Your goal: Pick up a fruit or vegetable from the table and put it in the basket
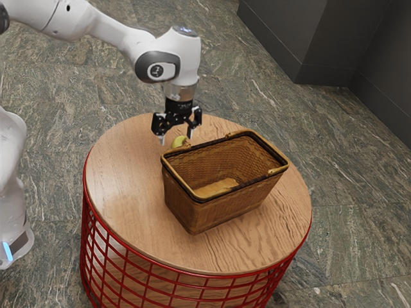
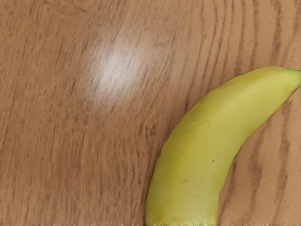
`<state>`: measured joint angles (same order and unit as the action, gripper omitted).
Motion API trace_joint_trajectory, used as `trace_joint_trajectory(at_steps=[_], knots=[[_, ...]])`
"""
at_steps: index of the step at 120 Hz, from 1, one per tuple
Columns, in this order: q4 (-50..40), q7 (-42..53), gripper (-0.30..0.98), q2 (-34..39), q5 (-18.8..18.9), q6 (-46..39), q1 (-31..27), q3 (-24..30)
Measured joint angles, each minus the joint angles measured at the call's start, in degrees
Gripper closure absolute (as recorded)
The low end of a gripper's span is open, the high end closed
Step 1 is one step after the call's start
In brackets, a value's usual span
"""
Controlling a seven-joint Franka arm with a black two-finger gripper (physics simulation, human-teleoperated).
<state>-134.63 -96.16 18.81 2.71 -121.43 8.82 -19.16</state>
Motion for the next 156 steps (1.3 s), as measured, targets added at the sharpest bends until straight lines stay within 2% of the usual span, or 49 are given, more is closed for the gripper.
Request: trace_joint_trajectory(at_steps=[156], knots=[[-2.3,3.0,0.01,-6.2,-0.5,-8.7,0.4,0.1]])
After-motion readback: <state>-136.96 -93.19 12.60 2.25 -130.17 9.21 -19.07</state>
